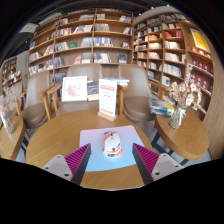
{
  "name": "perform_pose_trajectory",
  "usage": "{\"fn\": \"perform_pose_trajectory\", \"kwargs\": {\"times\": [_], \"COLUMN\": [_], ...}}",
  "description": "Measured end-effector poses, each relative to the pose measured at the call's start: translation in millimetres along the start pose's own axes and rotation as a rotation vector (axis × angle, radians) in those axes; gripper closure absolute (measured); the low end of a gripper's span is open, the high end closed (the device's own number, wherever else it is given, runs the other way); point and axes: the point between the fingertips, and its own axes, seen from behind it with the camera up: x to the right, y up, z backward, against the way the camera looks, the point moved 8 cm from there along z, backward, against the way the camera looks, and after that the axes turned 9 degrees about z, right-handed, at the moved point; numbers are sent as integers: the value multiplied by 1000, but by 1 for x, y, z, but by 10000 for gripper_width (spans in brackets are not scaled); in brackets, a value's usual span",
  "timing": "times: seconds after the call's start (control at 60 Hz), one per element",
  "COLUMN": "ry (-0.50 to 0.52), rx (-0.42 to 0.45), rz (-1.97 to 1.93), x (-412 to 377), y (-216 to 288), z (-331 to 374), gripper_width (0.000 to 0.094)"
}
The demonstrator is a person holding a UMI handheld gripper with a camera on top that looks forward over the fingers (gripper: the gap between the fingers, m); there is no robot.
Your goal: Arrange mouse
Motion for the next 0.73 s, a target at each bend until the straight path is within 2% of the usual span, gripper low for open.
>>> {"fn": "perform_pose_trajectory", "kwargs": {"times": [0.117,0.283,0.433,0.733], "ry": [27,62,90,37], "rx": [37,30,0,33], "rz": [40,25,27,64], "x": [-14,-27,-31,-18], "y": [-18,-69,-109,-114], "z": [72,149,179,188], "gripper_width": [87,79,82,82]}}
